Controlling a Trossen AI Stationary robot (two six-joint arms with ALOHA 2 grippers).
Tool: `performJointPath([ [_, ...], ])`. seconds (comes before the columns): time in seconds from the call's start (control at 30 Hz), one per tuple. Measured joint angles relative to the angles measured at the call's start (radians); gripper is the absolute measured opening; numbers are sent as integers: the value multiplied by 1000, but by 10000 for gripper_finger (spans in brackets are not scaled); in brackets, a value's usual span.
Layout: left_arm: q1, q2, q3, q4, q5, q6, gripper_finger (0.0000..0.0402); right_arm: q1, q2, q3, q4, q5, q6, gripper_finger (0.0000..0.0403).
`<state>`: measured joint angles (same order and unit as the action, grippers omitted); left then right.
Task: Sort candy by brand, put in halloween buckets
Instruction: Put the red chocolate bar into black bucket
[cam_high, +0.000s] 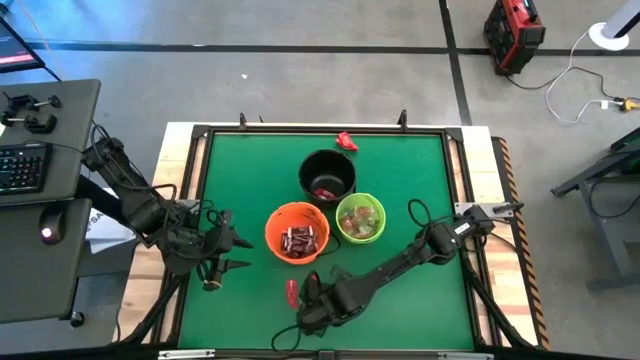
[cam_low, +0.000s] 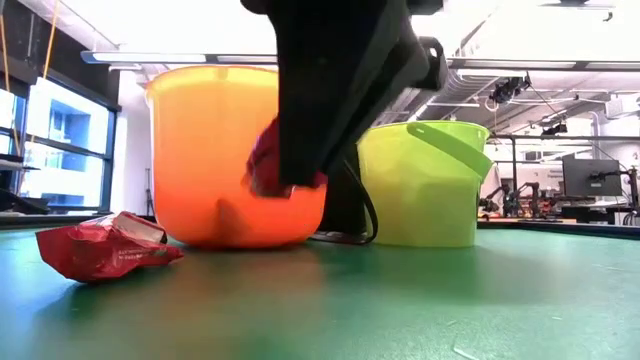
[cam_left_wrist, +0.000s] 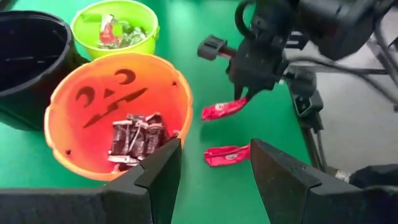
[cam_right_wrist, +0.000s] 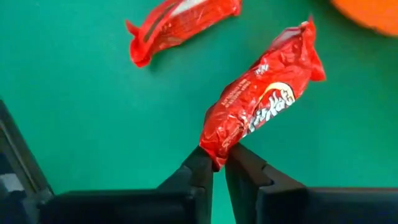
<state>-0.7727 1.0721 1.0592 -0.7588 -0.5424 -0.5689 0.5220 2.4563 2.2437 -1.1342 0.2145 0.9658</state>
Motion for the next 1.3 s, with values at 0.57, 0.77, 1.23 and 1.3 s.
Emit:
performJointPath([
  [0.57,0,0,0,-23,-80,13,179,-5,-26,-32,44,-128,-136,65],
  [0.77,0,0,0,-23,-115,76,179,-12,-30,-32,-7,-191,-186,165],
  [1.23,61,0,0,-16,-184,96,179,54,-547,-526,-321,-114,-146,216],
  [1.3,100,0,0,11,-184,137,179,42,-722,-724,-275,-112,-29,212],
])
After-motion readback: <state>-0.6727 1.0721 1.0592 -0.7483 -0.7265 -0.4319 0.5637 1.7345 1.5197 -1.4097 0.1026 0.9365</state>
